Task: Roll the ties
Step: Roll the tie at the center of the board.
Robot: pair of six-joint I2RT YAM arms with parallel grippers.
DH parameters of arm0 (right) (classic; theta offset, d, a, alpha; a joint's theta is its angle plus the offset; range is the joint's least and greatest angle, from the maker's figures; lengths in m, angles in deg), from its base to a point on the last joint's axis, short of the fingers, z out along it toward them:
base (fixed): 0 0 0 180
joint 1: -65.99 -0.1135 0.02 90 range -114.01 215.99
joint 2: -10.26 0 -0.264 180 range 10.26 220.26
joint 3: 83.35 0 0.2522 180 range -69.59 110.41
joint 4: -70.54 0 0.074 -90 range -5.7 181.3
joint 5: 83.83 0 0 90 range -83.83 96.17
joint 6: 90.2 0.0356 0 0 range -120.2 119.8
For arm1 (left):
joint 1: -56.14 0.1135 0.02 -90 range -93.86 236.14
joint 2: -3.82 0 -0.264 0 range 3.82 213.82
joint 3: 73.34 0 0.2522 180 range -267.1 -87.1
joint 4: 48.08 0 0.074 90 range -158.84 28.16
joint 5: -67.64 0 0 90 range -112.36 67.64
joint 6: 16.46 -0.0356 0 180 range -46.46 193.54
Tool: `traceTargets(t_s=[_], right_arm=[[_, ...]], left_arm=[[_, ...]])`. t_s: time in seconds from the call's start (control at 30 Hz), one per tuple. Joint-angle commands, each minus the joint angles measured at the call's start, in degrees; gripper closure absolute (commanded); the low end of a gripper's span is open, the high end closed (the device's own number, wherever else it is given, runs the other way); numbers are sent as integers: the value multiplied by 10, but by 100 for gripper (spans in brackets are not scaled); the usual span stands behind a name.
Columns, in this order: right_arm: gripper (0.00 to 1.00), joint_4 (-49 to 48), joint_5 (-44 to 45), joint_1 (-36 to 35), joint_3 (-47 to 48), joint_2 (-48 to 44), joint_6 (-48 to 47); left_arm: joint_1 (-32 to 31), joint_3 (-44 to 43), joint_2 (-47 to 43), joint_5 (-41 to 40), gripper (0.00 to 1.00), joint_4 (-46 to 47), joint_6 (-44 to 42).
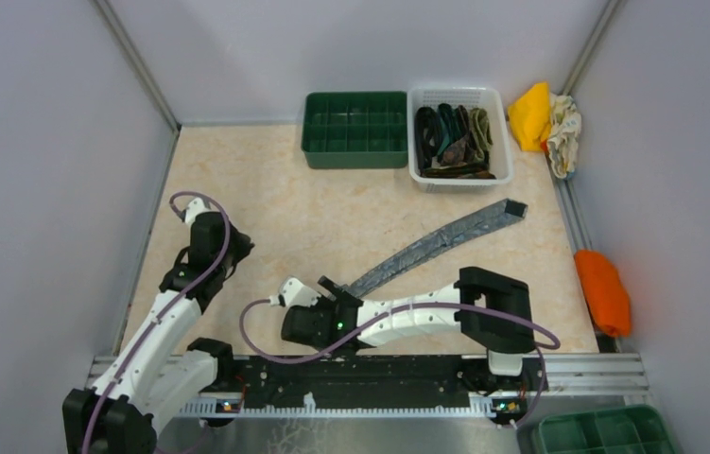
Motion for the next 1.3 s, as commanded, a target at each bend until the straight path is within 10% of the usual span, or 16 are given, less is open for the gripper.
traceTargets(t_s=[0.0,0.33,1.27], right_arm=[[9,-36,-7,32,-17,-1,-4],[12,-49,-33,48,-24,23,-19],[62,-179,-292,184,-97,-66,58]], left_arm=[[4,11,-9,24,100,33,-12],[4,17,-7,29,100,43,-16],[4,10,48,118,100,134,-42]])
